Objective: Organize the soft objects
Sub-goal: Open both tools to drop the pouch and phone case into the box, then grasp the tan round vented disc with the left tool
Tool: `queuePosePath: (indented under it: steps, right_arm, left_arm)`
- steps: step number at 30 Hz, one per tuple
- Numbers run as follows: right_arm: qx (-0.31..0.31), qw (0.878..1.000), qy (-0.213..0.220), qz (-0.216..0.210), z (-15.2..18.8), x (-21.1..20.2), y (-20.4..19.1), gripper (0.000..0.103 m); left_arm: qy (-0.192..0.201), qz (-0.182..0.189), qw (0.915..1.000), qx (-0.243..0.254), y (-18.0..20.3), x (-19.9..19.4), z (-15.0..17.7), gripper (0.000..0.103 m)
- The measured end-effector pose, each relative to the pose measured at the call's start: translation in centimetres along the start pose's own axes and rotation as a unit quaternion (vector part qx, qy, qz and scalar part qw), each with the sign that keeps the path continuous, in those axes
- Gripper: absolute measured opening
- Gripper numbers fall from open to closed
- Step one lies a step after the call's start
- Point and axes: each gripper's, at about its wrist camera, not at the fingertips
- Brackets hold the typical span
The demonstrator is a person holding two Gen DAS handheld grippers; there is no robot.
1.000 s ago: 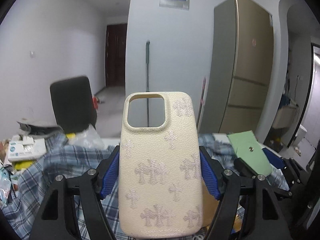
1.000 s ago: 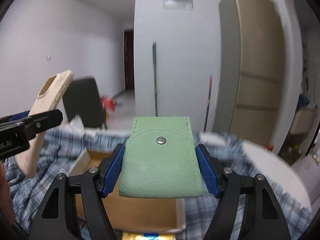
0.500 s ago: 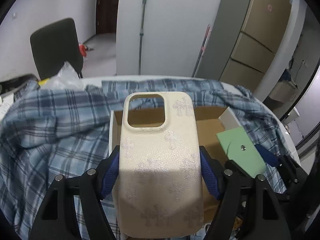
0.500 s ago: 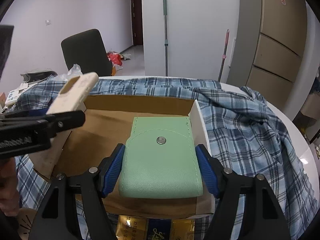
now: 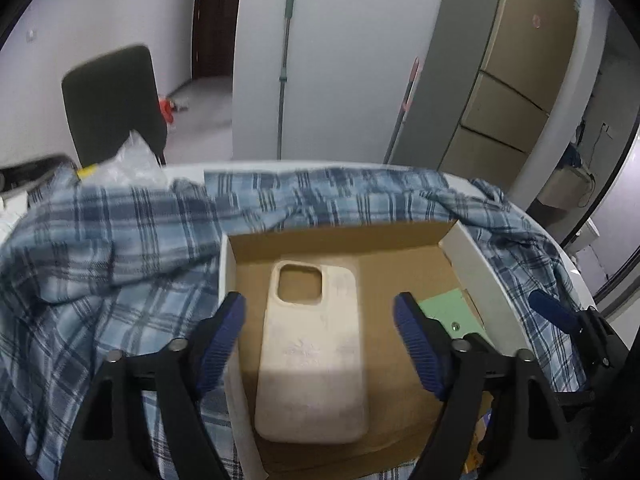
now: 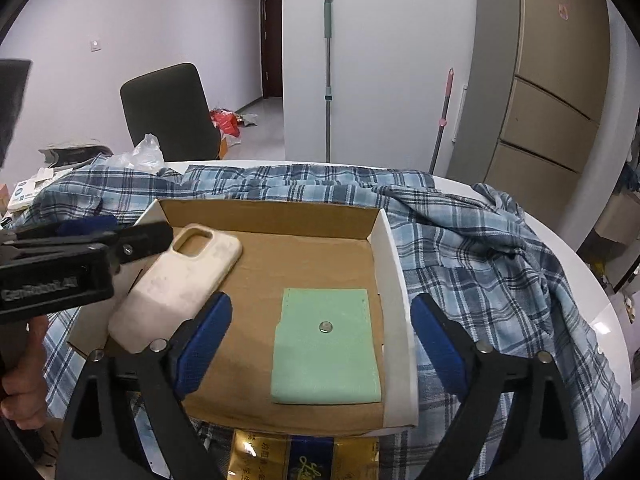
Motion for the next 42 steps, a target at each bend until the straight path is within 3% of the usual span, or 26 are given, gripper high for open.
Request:
queuePosePath:
  steps: [5, 11, 15, 21, 27, 30, 33, 37, 42]
  right_arm:
    - [0.018, 1.0, 0.016, 0.0, -0.9, -1.7, 1.3, 0.09]
    - [0.027, 0.998, 0.055, 0.001, -2.0, -6.8, 2.6, 0.09]
    - [0.022, 0.997, 0.078, 0.001, -0.8, -10.3, 2.7, 0.09]
    - [0.011, 0.996, 0.091, -0.002, 2.1, -13.7, 2.0, 0.09]
    - [-0.011, 0.994, 0.105, -0.001, 4.9, -15.8, 0.7, 0.09]
    - [-0.014, 0.995, 0.097, -0.008, 6.1, -15.9, 0.5, 0.09]
    - [-0.008, 0.997, 0.077, -0.03, 7.1, -14.9, 0.7, 0.09]
    - [-0.002, 0.998, 0.063, -0.009, 8.3, -13.4, 1.3, 0.09]
    - [0.023, 0.999, 0.034, -0.017, 9.1, -11.5, 2.4, 0.09]
  left_arm:
    - [0.054, -0.001, 0.9985, 0.01, 0.7, -3.1, -0.6, 0.087]
    - [0.114, -0.004, 0.9926, 0.042, 2.5, -9.8, -1.4, 0.087]
    - [0.122, -0.03, 0.9904, 0.058, 3.3, -14.2, -0.5, 0.087]
    - [0.14, -0.026, 0.9863, 0.083, 3.3, -18.7, 3.3, 0.087]
    - [0.097, -0.013, 0.9898, 0.103, 3.4, -19.3, 7.9, 0.087]
    - [0.076, -0.027, 0.9889, 0.125, 3.5, -18.4, 9.9, 0.087]
    - [0.052, -0.028, 0.9893, 0.133, 3.1, -17.3, 11.2, 0.087]
    - [0.015, -0.026, 0.9865, 0.161, 3.1, -15.5, 12.8, 0.087]
    - [-0.022, -0.008, 0.982, 0.187, 3.6, -13.4, 14.3, 0.087]
Point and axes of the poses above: each gripper's, at about its wrist camera, not at the fingertips, and x roughly the way its jaws point, y to its right, z to its underside, and after that the axes turned 5 degrees about z, right-handed
